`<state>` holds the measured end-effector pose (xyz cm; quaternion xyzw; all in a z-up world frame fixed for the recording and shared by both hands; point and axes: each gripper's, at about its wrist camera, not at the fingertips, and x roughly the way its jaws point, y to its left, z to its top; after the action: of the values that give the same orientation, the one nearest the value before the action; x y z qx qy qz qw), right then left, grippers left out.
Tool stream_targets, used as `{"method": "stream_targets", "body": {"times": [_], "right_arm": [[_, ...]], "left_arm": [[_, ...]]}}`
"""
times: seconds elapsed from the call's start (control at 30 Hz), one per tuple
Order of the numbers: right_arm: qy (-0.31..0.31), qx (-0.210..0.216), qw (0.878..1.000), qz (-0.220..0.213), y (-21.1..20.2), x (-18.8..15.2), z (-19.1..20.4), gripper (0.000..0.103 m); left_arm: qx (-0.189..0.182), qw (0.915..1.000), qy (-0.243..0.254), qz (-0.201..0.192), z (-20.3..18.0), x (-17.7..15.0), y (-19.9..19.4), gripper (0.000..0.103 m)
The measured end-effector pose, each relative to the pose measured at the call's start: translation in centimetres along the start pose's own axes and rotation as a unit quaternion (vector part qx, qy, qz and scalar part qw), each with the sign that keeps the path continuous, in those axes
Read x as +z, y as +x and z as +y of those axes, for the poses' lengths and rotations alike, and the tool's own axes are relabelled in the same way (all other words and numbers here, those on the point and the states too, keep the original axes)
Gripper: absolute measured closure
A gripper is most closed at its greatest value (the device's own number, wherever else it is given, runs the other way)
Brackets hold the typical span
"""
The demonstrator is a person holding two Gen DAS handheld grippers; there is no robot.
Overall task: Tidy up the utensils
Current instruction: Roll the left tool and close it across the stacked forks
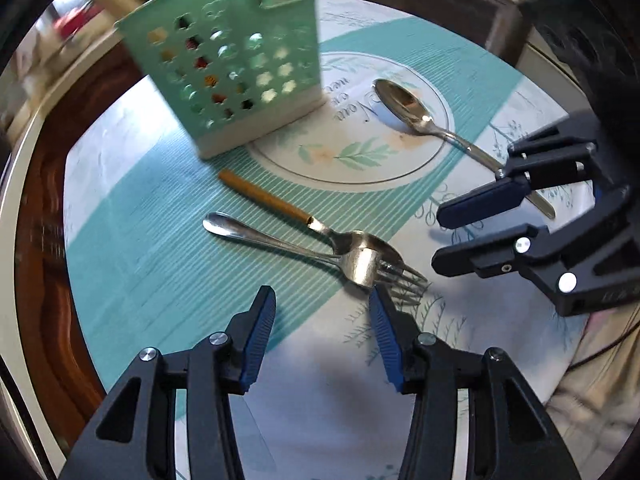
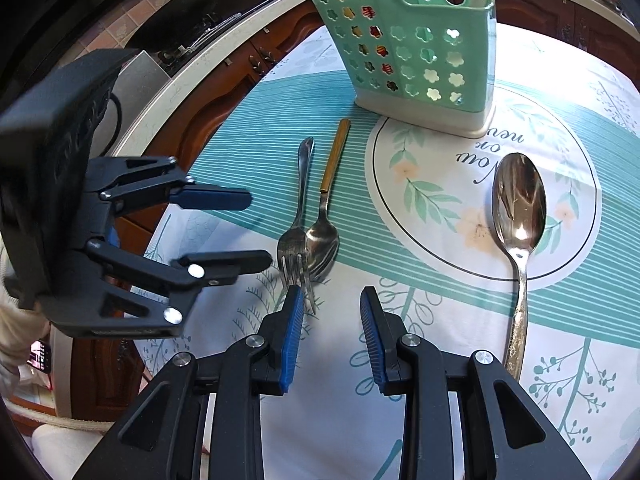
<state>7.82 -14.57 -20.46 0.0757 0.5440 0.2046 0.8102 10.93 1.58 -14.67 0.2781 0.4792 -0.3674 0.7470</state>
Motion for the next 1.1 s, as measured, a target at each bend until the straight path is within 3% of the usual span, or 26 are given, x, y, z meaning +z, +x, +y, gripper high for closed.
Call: {"method": "stream_targets", "body": {"times": [0.1,0.2,0.27,0.5,0.7,0.83,0.97,1.1], "right_arm": [[0.001,0.0,1.0,-0.001,0.1,0.0,-0.1,0.073],[0.003,0.001,1.0,-0.001,0.0,0.0,-0.4,0.073],[0.006,0.002,1.0,-0.002,0.0,0.0,-0.6,0.073],[0.013,0.004,1.0,0.001,0.2,-0.1,-1.2,0.073],[0.02,0.007,1.0,0.0,0.2,-0.1,-1.8,0.073],[0.028,0.008,1.0,-0.005,-0.2,-0.2,-2.5,0.073],[0.042,0.011,0.999,-0.011,-0.9,-0.6,-3.2,0.073],[0.055,0.014,0.998,-0.014,-1.4,-0.9,-4.0,0.073]], "left_arm": [[0.025,0.9983,0.053,-0.003,-0.7,0.5,0.4,0.059],[0.026,0.9957,0.089,0.004,-1.1,1.0,1.2,0.06],[0.028,0.9932,0.113,0.005,-1.3,1.1,1.6,0.067],[0.041,0.9773,0.207,-0.021,-3.4,1.3,2.3,0.071],[0.024,0.9696,0.243,-0.022,-5.1,2.3,3.2,0.098],[0.0,0.9769,0.214,-0.001,-5.0,3.5,3.4,0.102],[-0.033,0.9931,0.108,0.033,-2.8,5.0,4.2,0.103],[-0.05,0.9977,0.013,0.043,-0.8,5.6,4.2,0.103]]}}
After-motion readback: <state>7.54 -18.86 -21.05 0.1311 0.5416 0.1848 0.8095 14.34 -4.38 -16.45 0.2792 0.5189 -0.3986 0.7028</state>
